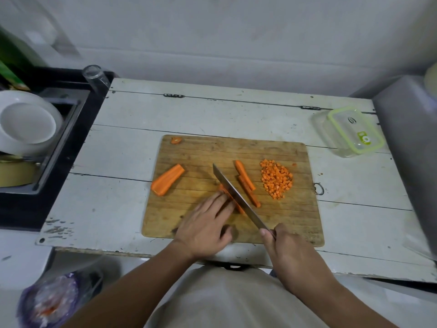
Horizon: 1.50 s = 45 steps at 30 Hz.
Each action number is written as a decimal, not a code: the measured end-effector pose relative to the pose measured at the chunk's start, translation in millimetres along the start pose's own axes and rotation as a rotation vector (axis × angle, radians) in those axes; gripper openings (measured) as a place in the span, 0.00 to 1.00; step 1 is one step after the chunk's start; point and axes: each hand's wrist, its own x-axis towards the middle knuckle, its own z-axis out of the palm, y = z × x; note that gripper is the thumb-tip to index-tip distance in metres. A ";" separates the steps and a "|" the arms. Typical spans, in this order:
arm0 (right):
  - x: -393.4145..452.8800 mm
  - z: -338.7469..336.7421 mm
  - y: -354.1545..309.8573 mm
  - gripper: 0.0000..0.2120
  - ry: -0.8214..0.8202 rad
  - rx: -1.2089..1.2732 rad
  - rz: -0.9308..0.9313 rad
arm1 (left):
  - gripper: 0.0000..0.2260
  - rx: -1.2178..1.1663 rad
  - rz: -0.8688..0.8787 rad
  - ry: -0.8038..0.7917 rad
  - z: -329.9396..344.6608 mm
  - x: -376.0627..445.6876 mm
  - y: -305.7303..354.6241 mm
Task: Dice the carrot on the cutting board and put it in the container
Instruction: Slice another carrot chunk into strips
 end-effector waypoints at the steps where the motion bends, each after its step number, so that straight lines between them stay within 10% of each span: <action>1: 0.1 -1.4 0.2 0.21 -0.002 0.007 0.001 | 0.30 0.000 -0.001 -0.015 -0.5 0.6 -0.1; 32: 39.3 12.8 -35.3 0.23 0.068 -0.170 -0.001 | 0.32 -0.017 -0.025 0.008 3.1 4.1 -0.4; 45: 36.3 -1.3 -6.9 0.25 0.009 0.157 0.040 | 0.29 -0.008 -0.009 0.041 -1.3 -2.2 2.1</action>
